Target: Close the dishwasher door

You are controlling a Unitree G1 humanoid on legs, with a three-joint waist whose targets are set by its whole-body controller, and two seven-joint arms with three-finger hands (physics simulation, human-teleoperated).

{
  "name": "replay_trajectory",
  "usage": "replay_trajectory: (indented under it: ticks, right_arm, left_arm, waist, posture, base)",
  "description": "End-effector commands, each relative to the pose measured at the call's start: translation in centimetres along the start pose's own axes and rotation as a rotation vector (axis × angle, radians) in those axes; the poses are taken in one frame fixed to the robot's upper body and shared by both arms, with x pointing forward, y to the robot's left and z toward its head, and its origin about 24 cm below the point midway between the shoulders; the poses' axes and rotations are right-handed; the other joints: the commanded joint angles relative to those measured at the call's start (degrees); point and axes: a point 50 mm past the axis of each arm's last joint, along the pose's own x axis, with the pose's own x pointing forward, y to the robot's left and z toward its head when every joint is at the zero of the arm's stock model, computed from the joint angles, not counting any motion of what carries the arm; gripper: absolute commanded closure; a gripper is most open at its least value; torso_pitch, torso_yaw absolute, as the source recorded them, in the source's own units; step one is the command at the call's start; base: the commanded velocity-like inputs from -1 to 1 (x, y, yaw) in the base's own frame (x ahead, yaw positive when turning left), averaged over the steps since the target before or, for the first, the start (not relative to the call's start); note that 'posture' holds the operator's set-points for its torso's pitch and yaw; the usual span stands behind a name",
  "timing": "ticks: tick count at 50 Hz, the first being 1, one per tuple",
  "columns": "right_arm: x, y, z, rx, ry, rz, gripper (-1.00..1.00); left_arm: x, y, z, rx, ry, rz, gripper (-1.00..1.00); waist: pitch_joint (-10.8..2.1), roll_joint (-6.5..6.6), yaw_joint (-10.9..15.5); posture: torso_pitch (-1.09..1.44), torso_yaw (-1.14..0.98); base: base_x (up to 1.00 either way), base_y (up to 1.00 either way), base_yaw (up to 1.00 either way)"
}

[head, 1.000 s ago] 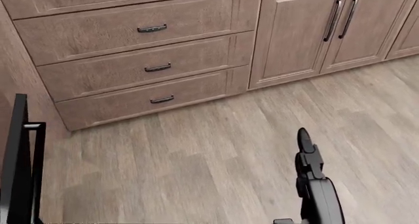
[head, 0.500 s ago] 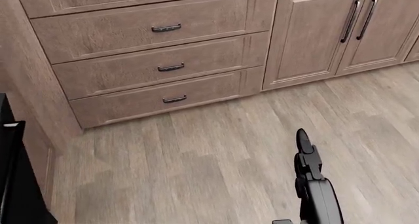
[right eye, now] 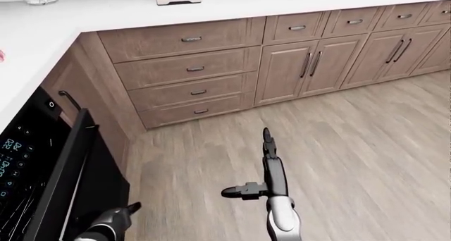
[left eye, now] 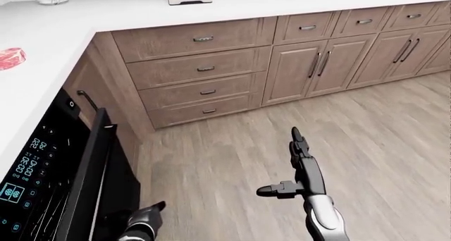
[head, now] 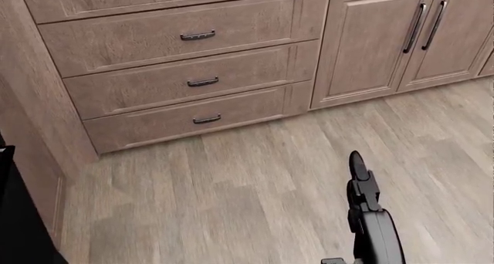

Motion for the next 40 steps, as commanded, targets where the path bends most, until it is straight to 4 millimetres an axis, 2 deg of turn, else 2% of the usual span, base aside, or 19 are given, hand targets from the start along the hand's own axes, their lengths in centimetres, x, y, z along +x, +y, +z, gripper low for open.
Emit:
replay_trajectory:
  ticks: [1, 11, 40]
  right_arm:
    - [0.1, -0.1, 1.6, -0.001, -0.086, -0.007, -1.0]
    - [0.1, -0.1, 1.7, -0.001, -0.087, -0.007, -1.0]
    - [0.0, -0.2, 1.8, 0.0, -0.09, -0.012, -1.0]
  left_arm:
    - [0.7, 1.4, 2.6, -0.076, -0.075, 0.107, -1.0]
    - [1.2, 2.1, 3.6, -0.105, -0.07, 0.126, -1.0]
    - [2.3, 3.6, 4.4, -0.145, -0.045, 0.18, -1.0]
  waist:
    - [-1.12, 0.8, 0.4]
    - [-0.99, 0.9, 0.4]
    - [-0.84, 1.21, 0.3]
  posture:
    - [0.0, 0.0]
    - [0.0, 0.0]
    - [0.0, 0.0]
  base:
    - [0.0, 0.0, 0.0]
    - [0.0, 0.0, 0.0]
    - [0.0, 0.0, 0.0]
